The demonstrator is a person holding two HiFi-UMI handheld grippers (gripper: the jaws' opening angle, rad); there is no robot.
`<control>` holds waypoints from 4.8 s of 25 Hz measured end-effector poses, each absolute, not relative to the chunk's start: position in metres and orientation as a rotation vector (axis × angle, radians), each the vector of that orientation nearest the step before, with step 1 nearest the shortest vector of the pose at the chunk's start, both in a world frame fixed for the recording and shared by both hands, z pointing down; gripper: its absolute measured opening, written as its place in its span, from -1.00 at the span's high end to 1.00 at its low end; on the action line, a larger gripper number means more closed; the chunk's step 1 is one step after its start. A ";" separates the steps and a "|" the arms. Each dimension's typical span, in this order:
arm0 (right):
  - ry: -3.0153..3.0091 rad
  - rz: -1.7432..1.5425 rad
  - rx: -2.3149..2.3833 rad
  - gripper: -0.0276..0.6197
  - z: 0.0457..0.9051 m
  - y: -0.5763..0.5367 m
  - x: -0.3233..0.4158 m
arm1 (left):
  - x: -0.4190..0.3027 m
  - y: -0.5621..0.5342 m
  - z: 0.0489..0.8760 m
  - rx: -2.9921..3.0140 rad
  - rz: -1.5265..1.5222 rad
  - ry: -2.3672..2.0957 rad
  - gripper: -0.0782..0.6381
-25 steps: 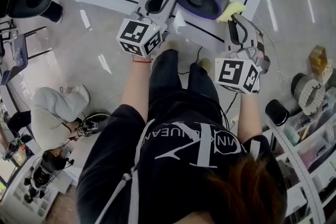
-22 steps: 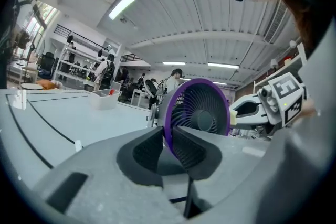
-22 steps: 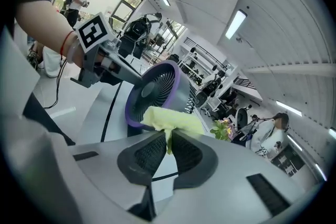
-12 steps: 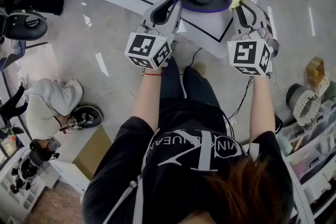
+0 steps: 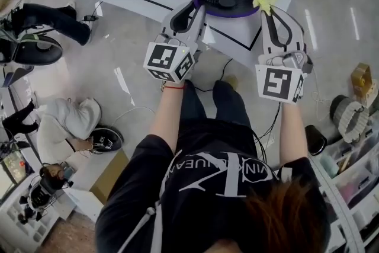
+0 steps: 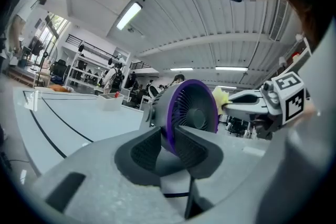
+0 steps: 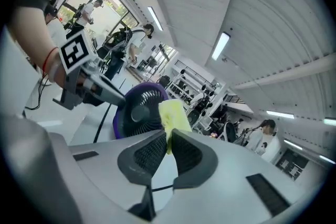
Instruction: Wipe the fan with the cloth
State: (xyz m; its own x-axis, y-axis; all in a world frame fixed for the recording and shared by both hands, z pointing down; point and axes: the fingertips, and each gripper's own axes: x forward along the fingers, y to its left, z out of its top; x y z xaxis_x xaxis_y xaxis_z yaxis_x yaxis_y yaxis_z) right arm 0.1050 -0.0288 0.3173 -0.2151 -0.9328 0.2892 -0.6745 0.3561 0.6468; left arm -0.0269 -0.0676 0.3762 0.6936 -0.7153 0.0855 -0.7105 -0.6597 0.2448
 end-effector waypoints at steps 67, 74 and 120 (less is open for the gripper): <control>-2.235 0.382 1.484 0.83 0.387 -0.038 -0.005 | -0.074 -0.032 0.381 2.821 -0.006 -0.899 0.68; -2.298 0.332 1.400 0.82 0.373 -0.040 -0.018 | -0.071 -0.027 0.381 2.809 -0.005 -0.918 0.68; -2.554 0.359 1.479 0.83 0.267 0.033 0.033 | -0.079 -0.020 0.257 2.859 -0.057 -1.149 0.75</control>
